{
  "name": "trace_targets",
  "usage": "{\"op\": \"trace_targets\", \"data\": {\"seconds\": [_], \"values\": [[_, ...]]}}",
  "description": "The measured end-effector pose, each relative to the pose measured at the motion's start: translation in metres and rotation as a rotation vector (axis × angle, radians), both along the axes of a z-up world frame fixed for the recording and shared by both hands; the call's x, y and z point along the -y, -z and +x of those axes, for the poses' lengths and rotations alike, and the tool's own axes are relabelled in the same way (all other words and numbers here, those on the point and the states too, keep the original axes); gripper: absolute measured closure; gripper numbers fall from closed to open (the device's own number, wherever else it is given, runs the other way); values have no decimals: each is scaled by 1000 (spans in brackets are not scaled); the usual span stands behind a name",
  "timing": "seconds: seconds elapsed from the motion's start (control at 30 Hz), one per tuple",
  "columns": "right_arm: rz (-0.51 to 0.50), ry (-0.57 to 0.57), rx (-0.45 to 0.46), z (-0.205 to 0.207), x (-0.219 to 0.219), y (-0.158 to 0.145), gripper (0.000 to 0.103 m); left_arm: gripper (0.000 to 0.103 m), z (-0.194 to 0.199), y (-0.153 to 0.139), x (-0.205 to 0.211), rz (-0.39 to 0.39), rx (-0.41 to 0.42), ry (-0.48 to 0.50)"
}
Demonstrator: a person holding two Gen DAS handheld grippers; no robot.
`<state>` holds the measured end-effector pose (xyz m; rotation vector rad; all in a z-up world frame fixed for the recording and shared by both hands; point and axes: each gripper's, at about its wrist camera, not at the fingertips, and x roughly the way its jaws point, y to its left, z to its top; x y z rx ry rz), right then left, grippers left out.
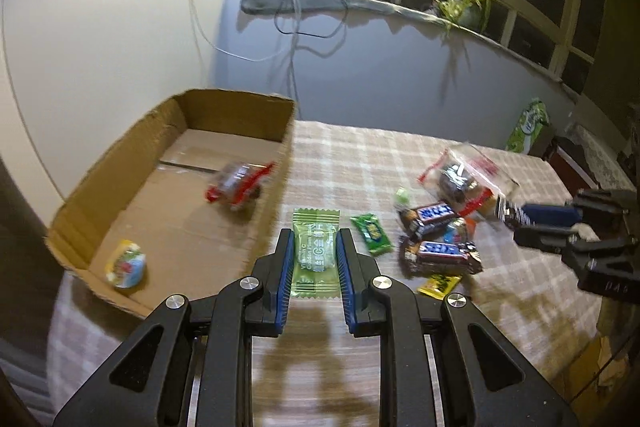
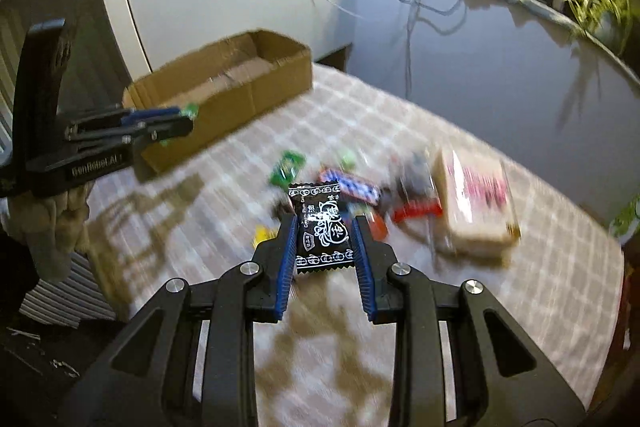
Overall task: Organize snacks
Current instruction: 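Carry both candies over the box and open both grippers to release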
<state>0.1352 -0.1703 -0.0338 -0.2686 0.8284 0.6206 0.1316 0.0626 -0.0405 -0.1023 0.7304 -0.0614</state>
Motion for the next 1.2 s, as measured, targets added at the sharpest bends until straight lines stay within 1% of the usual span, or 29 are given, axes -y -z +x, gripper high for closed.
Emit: {"op": "trace_targets", "data": {"seconds": [0.13,0.3,0.57,0.73,0.93,1.2], "values": [[23,-30,22,19,-27,-14,74,84,0,-5,-21,1,10,-36],[20,-73,46,44,-65,-26,74,84,1,-8,-44,3,15,-76],[19,-124,37,79,-125,-29,74,84,8,-7,-78,6,13,-132],[29,-152,4,99,-155,-21,74,84,14,-4,-96,-9,6,-165],[9,-175,-19,118,-191,-5,74,84,20,2,-105,-23,-7,-169],[12,-182,-68,136,-212,12,74,83,26,4,-99,-22,-16,-157]]}}
